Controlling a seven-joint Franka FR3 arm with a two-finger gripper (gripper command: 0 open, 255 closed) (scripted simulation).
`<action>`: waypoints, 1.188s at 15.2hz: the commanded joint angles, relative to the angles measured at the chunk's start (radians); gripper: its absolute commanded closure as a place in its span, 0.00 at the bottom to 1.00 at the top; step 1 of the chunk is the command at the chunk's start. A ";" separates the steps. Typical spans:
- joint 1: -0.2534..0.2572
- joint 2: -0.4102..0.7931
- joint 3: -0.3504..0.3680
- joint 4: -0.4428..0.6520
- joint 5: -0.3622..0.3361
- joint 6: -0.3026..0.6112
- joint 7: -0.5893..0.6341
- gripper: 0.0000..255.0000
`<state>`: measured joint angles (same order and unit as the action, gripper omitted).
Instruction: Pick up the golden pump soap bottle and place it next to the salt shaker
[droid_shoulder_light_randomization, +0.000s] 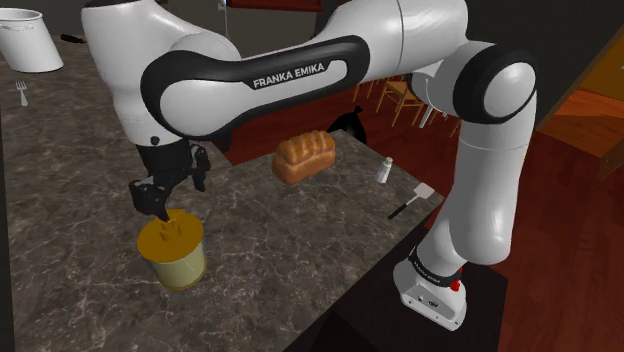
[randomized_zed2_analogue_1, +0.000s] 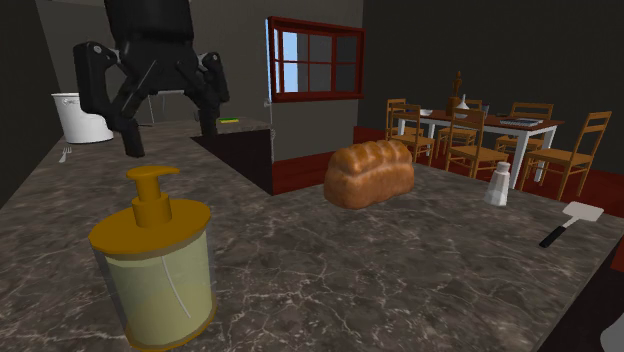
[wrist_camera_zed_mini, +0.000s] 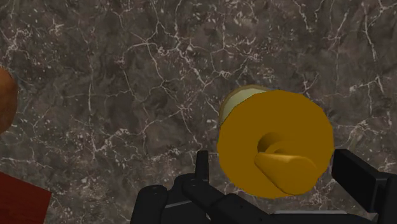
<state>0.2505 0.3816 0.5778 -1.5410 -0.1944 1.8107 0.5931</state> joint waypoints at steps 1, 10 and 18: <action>0.056 0.101 -0.008 0.110 -0.047 -0.030 0.037 0.00; 0.050 0.112 -0.017 0.022 -0.056 0.065 0.046 0.00; 0.050 0.112 -0.017 0.022 -0.056 0.065 0.046 1.00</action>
<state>0.3008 0.4930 0.5614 -1.5181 -0.2501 1.8761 0.6392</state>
